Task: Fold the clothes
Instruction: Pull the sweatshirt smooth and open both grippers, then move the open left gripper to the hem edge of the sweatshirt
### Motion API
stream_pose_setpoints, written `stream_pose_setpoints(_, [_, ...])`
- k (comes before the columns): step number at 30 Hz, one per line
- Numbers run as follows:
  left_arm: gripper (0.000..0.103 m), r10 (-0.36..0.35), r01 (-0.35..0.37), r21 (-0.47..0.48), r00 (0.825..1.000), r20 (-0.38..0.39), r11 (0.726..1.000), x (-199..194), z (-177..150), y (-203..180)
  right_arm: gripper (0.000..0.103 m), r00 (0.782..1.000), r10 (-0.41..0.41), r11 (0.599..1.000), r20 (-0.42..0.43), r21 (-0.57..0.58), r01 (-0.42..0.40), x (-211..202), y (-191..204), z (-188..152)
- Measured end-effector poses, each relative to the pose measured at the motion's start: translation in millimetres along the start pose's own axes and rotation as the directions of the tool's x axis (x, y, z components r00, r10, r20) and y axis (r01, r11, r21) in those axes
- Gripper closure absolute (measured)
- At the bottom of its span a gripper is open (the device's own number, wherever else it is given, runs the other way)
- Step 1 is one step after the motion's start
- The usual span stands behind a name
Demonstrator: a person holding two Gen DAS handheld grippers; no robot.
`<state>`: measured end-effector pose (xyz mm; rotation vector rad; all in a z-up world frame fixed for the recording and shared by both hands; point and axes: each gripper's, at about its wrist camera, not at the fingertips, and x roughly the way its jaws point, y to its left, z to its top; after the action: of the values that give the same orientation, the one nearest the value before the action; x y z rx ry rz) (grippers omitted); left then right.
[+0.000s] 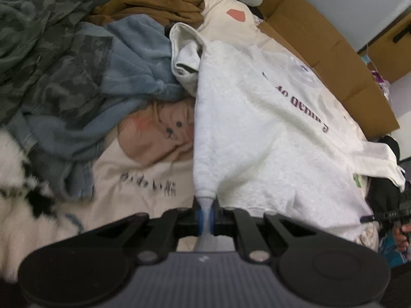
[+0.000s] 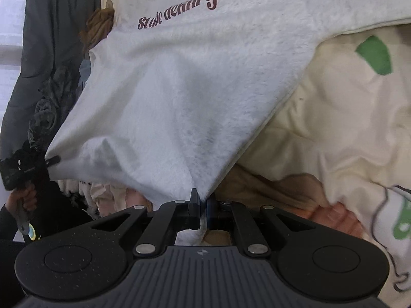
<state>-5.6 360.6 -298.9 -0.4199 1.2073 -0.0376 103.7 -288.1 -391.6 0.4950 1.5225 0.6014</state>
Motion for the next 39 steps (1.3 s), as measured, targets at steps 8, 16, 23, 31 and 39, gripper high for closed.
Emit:
stream_pose_setpoints(8, [0.098,-0.034,0.032,-0.047,0.998,-0.053,0.998,-28.1,-28.9,6.0,0.102,0.998,-0.018,1.0,-0.052,-0.018,0.017,-24.0,5.8,-3.5])
stream_pose_setpoints(16, [0.098,-0.006,-0.004,-0.081,0.992,-0.13,0.997,-4.4,-63.4,17.6,0.101,0.992,-0.105,0.994,-0.075,0.017,0.107,-15.1,-5.1,-1.6])
stream_pose_setpoints(23, [0.089,0.085,-0.111,-0.137,0.979,-0.185,0.984,14.9,-76.9,42.3,0.096,0.974,-0.225,0.974,-0.039,0.033,0.226,-18.5,-15.3,-0.3])
stream_pose_setpoints(31, [0.085,0.099,-0.11,-0.146,0.992,-0.083,0.983,-8.8,-39.5,43.3,0.096,0.978,-0.197,0.978,0.062,0.074,0.193,-49.9,-15.3,11.1])
stream_pose_setpoints(39, [0.075,0.102,-0.094,-0.158,0.994,0.047,0.983,5.2,25.2,33.1,0.076,0.972,-0.187,0.982,0.141,0.044,0.183,-71.2,-9.4,38.1])
